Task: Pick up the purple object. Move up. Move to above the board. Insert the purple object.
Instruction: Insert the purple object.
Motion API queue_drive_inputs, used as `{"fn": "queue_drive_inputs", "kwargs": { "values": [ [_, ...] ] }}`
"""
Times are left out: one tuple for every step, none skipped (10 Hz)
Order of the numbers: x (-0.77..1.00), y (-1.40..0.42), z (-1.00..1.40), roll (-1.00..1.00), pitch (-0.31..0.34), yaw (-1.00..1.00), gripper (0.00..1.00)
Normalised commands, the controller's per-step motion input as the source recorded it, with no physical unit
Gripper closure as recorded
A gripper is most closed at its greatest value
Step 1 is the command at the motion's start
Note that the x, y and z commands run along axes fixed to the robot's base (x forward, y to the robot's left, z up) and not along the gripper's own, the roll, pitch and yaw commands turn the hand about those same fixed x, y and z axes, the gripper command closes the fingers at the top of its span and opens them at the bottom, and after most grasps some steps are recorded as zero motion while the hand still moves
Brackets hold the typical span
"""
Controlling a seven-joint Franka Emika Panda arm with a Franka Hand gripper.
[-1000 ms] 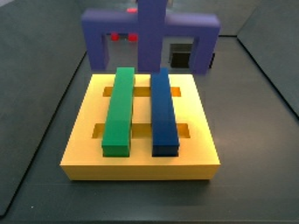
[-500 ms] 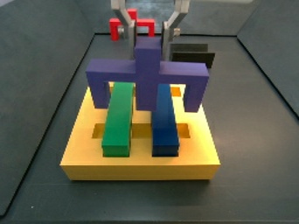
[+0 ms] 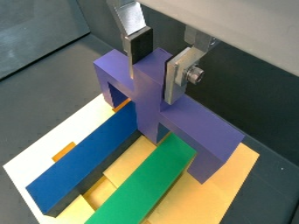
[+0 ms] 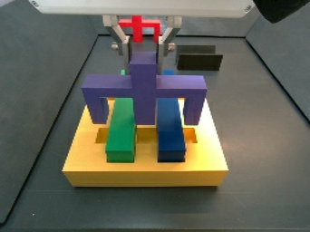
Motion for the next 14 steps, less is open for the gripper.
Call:
{"fn": "queue_drive_inputs", "kwargs": {
  "values": [
    [0.0,-0.04,-0.09,0.0,-0.044,0.05,1.0],
    [-0.01,-0.02,-0.11,0.01,-0.019,0.04,1.0],
    [0.0,-0.02,-0.14,0.03,0.0,0.08,1.0],
    [0.15,-0.11,-0.11,0.03,0.0,0.08,1.0],
    [0.13,-0.12,-0.13,0.0,0.0,0.0,1.0],
    [0.0,-0.05,-0.15,0.0,0.0,0.0,1.0],
    [-0.13,-0.03,-0.18,0.0,-0.031,0.0,1.0],
    [-0.05,-0.01,-0.21,0.02,-0.014,0.0,1.0],
    [0.0,-0.03,-0.18,0.06,0.0,0.0,1.0],
    [0.0,-0.14,-0.09,0.09,0.003,0.0,1.0],
    [0.05,-0.19,-0.08,0.09,0.0,0.0,1.0],
    [0.14,-0.16,-0.13,0.09,0.0,0.0,1.0],
    [0.11,-0.06,-0.17,0.11,0.01,-0.01,1.0],
    [0.11,0.0,-0.21,0.13,0.036,-0.02,1.0]
  ]
}}
